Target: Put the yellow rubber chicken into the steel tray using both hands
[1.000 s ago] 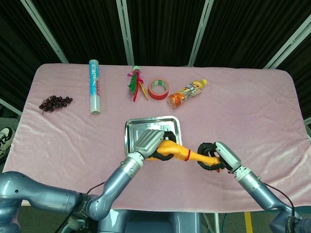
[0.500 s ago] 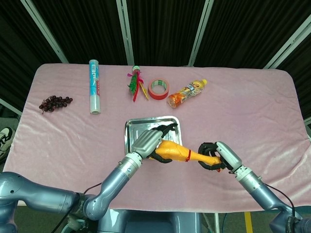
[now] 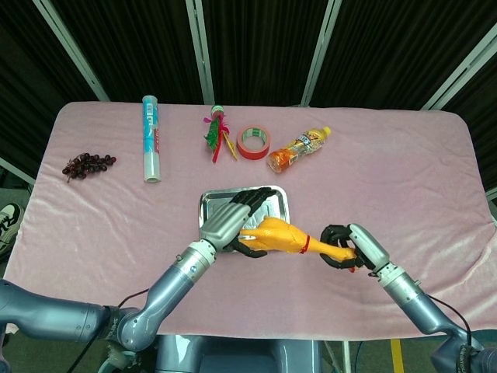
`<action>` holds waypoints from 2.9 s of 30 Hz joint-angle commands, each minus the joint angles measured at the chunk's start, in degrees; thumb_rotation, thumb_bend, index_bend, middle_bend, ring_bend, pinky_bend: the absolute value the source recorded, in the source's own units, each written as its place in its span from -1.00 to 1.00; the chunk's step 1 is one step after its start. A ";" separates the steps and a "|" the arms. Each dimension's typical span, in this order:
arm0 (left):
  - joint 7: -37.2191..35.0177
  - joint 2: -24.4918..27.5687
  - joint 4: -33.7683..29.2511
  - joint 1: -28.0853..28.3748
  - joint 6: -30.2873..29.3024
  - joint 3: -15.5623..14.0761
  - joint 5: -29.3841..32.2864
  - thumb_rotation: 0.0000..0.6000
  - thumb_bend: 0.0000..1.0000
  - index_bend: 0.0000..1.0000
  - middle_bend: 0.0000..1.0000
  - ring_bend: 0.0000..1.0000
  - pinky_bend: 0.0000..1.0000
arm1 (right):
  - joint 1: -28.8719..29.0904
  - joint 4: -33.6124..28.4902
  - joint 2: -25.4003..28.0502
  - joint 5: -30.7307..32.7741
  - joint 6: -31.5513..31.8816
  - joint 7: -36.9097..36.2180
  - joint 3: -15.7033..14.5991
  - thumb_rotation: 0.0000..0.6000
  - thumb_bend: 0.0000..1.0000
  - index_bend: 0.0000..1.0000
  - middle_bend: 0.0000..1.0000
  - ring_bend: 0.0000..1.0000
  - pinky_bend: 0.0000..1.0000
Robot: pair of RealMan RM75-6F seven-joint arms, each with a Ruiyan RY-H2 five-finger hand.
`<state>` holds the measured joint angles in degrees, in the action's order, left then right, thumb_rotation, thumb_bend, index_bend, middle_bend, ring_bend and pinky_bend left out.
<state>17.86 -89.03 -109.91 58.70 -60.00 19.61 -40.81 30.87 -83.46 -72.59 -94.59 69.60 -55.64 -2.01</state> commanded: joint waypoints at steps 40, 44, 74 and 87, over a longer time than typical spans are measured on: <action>-13.51 22.26 -6.37 -22.96 -7.42 -11.39 -23.75 1.00 -1.00 -1.00 -1.00 -1.00 -1.00 | 16.93 18.98 -18.51 7.60 -22.15 3.73 7.83 1.00 0.50 0.99 0.50 0.35 0.65; -13.46 22.09 -6.07 -23.19 -6.68 -11.36 -23.34 1.00 -1.00 -1.00 -1.00 -1.00 -1.00 | 17.12 19.81 -19.01 7.98 -22.64 3.96 7.67 1.00 0.49 0.84 0.48 0.20 0.26; -13.96 22.44 -5.48 -24.66 -5.20 -9.19 -23.54 1.00 -1.00 -1.00 -1.00 -1.00 -1.00 | 16.90 19.46 -18.56 10.86 -24.22 10.59 7.44 1.00 -0.79 -1.00 -0.99 -1.00 -1.00; -12.37 24.12 -4.14 -25.91 -6.55 -8.78 -23.16 1.00 -1.00 -1.00 -1.00 -1.00 -1.00 | 13.45 14.72 -13.02 11.63 -17.30 12.13 9.56 1.00 -0.84 -1.00 -0.98 -1.00 -1.00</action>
<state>4.78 -65.26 -114.42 33.09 -66.14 11.01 -64.17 45.54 -67.47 -87.14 -83.54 50.66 -43.99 6.86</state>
